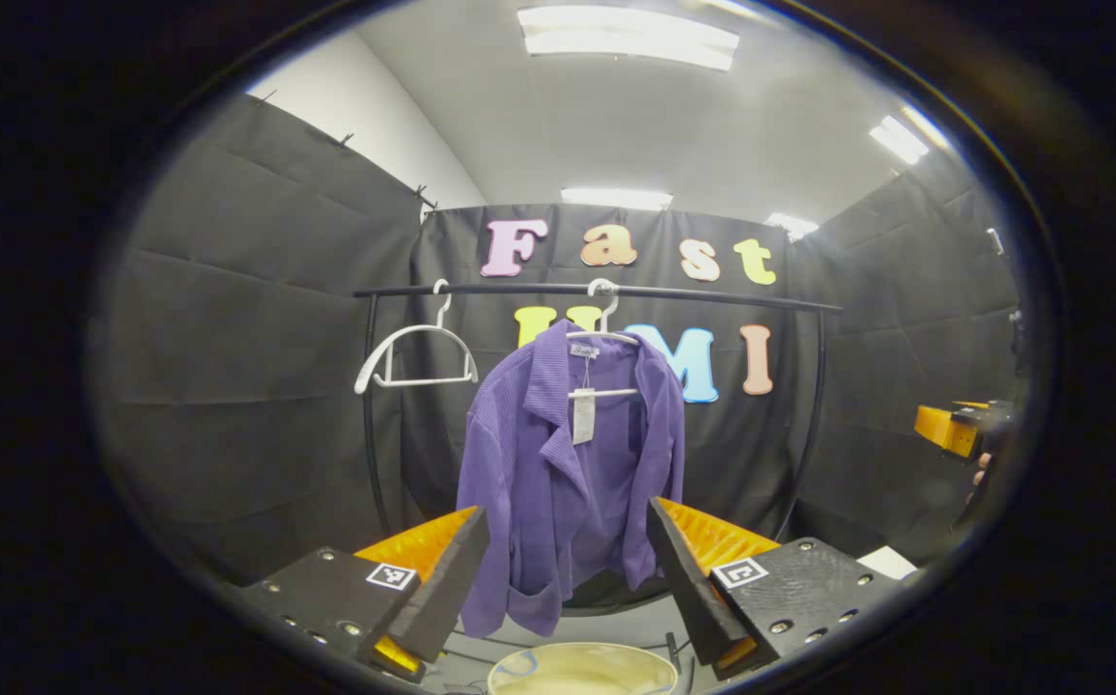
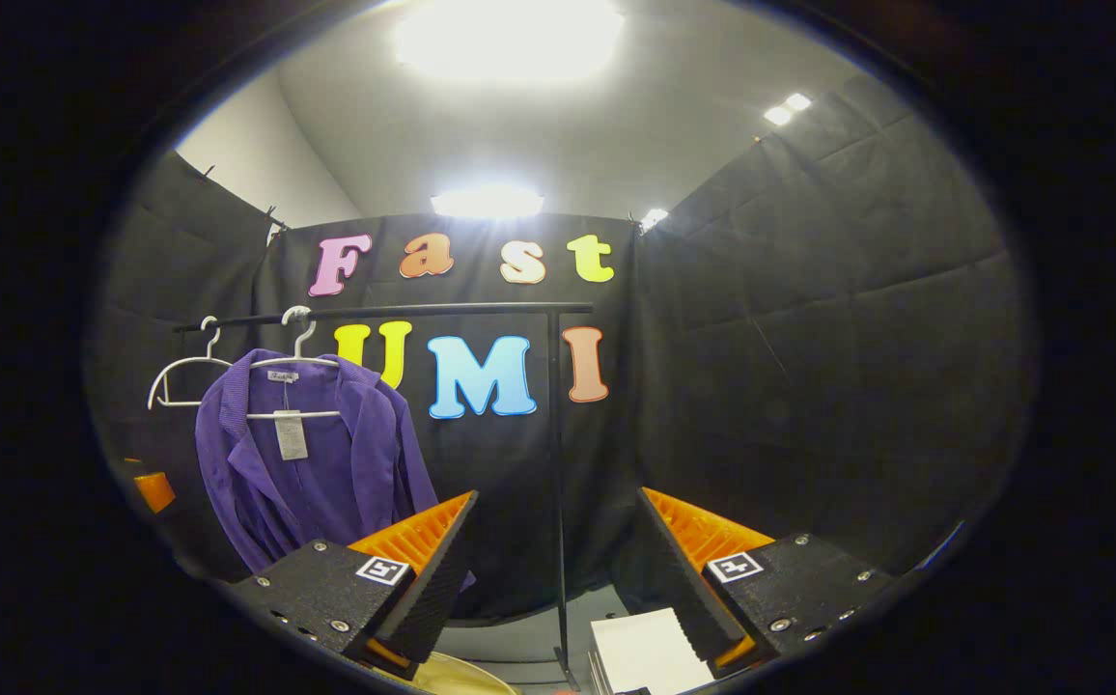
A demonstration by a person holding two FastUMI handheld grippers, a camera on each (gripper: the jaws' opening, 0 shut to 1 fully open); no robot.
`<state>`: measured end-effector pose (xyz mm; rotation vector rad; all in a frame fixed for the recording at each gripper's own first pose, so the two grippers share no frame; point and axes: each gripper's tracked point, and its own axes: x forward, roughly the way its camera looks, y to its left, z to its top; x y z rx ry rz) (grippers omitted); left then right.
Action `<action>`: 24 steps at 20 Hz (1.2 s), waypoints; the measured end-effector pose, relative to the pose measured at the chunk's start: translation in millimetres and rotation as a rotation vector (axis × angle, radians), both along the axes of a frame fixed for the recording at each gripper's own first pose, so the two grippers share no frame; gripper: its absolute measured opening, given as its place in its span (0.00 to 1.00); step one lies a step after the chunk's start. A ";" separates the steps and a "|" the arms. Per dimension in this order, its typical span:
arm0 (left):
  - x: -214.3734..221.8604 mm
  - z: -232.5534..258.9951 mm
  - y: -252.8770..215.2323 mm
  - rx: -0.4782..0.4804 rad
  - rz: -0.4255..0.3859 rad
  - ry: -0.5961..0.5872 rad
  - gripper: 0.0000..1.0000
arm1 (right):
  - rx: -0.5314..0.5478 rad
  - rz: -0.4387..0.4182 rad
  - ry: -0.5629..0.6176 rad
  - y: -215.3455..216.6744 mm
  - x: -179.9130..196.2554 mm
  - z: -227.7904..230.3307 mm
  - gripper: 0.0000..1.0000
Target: Grasp the clothes on the hanger with both hands and then place them into the laundry hamper below.
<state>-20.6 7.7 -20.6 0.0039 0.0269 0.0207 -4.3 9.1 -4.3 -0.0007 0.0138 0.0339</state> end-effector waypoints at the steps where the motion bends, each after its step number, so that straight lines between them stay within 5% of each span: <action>1: -0.3 -0.4 0.1 -0.001 0.001 0.001 0.95 | -0.001 0.002 0.000 0.2 0.6 -0.1 0.96; 13: 15.4 19.5 22.4 -0.023 0.074 0.005 0.94 | 0.061 0.069 0.028 39.2 25.0 15.5 0.95; 22: 93.8 43.5 6.9 -0.134 0.071 0.009 1.00 | 0.091 0.273 -0.009 141.1 114.1 55.2 0.95; 24: 117.2 43.1 3.2 -0.183 0.088 0.023 0.95 | 0.115 0.334 0.010 167.2 138.9 52.4 0.95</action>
